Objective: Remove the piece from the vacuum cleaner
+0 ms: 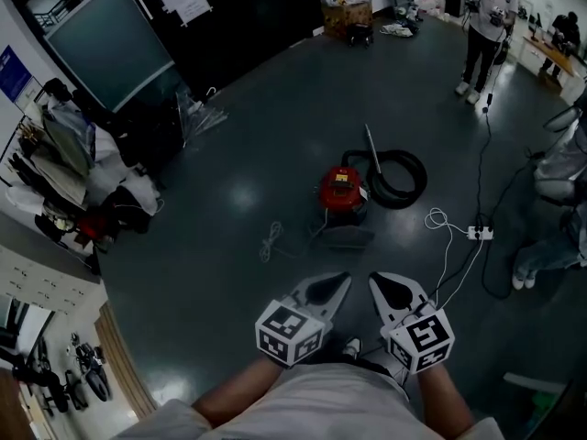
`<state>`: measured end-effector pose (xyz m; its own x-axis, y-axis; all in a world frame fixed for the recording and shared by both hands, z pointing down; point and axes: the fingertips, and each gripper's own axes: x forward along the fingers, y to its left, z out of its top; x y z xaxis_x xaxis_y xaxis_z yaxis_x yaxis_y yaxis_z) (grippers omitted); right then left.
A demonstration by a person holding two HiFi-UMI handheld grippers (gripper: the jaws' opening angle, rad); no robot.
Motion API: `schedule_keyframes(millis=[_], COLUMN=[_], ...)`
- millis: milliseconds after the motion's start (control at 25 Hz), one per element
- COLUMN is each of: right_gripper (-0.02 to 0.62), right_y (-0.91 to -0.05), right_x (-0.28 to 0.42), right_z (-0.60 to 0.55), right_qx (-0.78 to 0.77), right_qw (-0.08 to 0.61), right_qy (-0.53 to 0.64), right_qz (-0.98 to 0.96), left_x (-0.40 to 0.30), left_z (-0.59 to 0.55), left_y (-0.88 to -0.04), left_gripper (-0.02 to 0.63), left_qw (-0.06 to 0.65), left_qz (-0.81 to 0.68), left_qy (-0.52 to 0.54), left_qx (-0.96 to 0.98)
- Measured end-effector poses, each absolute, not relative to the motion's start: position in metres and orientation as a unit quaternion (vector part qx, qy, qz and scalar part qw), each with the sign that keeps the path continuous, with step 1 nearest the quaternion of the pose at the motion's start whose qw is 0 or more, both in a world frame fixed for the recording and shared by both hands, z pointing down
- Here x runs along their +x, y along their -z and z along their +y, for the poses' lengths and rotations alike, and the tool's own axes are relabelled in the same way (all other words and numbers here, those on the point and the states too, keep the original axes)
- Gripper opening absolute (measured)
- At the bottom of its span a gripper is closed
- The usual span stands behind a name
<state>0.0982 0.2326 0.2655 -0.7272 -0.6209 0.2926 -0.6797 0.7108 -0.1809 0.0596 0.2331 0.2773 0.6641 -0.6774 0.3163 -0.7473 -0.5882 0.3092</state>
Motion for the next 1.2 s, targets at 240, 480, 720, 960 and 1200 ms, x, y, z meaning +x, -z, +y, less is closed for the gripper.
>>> schedule_keyframes(millis=[240,480,720,960,1200], right_gripper=[0.015,0.015,0.015,0.015,0.017], right_y=[-0.286,-0.302,-0.324,-0.361,-0.422], right_x=[0.09,0.067,0.043,0.036,0.043], right_z=[0.185,0.111,0.03,-0.028,-0.077], right_qx=[0.358,0.375,0.393,0.405,0.397], right_qw=[0.12,0.125,0.126,0.139,0.167], right_qy=[-0.146,-0.152,-0.166,-0.188,-0.21], right_qz=[-0.915,-0.906,-0.896,-0.884,-0.877], left_x=[0.048,0.025,0.0,-0.009,-0.009], left_z=[0.182,0.107,0.026,-0.033,-0.083], left_y=[-0.292,-0.31,-0.336,-0.383,-0.443], left_gripper=[0.005,0.005,0.005,0.005,0.005], left_qw=[0.211,0.206,0.185,0.177,0.175], left_qz=[-0.403,-0.384,-0.353,-0.32,-0.313], left_qy=[-0.084,-0.09,-0.113,-0.148,-0.159], left_qx=[0.887,0.896,0.91,0.919,0.92])
